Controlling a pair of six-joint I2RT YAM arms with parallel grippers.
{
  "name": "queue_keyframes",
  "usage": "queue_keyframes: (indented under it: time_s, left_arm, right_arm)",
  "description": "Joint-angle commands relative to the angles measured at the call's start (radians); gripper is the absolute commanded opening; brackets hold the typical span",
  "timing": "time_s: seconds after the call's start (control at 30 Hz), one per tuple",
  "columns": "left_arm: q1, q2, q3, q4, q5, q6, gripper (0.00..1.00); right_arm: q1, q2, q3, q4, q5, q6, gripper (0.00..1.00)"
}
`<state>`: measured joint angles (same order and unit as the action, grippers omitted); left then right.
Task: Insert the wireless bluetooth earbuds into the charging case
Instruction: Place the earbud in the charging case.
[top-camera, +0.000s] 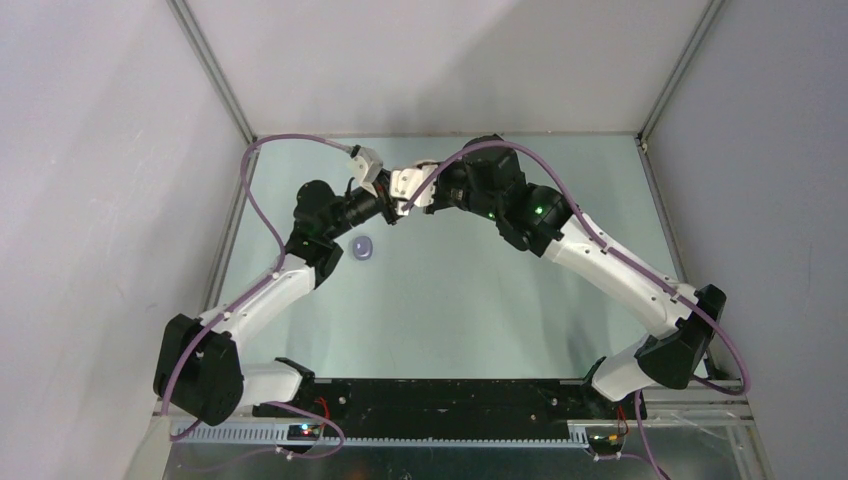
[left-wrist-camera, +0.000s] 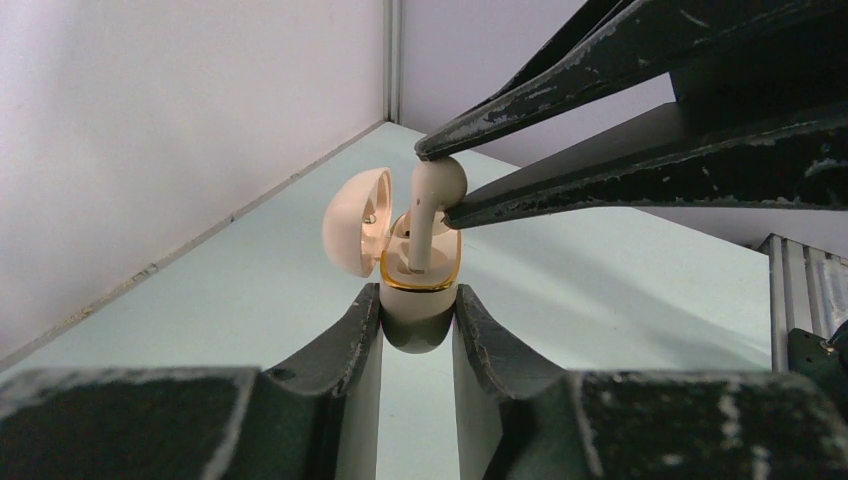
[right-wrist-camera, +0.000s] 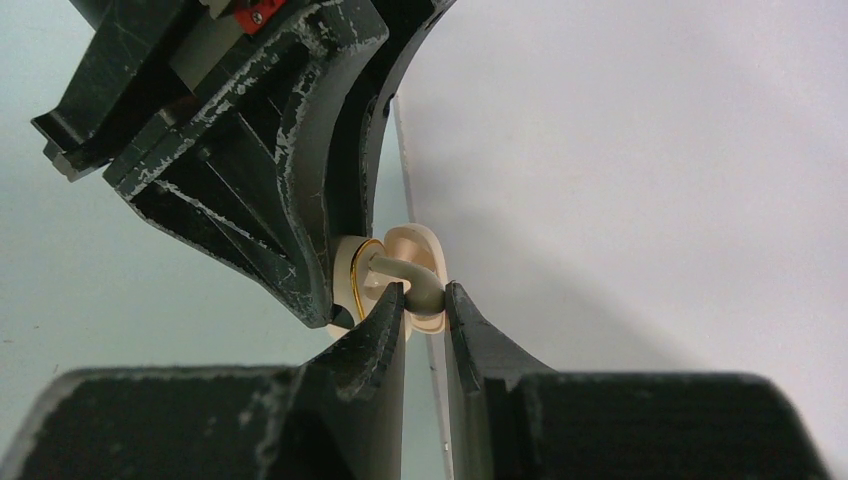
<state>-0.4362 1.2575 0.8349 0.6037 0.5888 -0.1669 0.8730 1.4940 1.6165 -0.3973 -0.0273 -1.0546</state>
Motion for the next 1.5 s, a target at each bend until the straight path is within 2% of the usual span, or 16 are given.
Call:
queue_keyframes:
  time_s: [0.0,0.53,1.4,1.43,1.47]
  left_arm:
    - [0.002,-0.006,0.046,0.047,0.002,-0.001,0.0]
    - [0.004,-0.012,0.04,0.052,0.004,0.003,0.0]
    - [0.004,-0.008,0.039,0.053,0.006,0.016,0.0]
    - [0.003,-0.009,0.039,0.053,0.006,0.017,0.0]
    - [0.003,-0.01,0.039,0.053,0.006,0.019,0.0]
  right_arm:
    - [0.011,-0.003,0.002,0.008,-0.016,0.001,0.0]
    - [0.008,0.011,-0.015,0.035,0.08,-0.073,0.0]
    - [0.023,0.024,0.003,0.011,-0.021,-0.063,0.0]
    - [0.022,0.032,0.018,-0.027,-0.027,-0.075,0.02]
    - [0.019,0.035,0.028,-0.045,-0.028,-0.078,0.08]
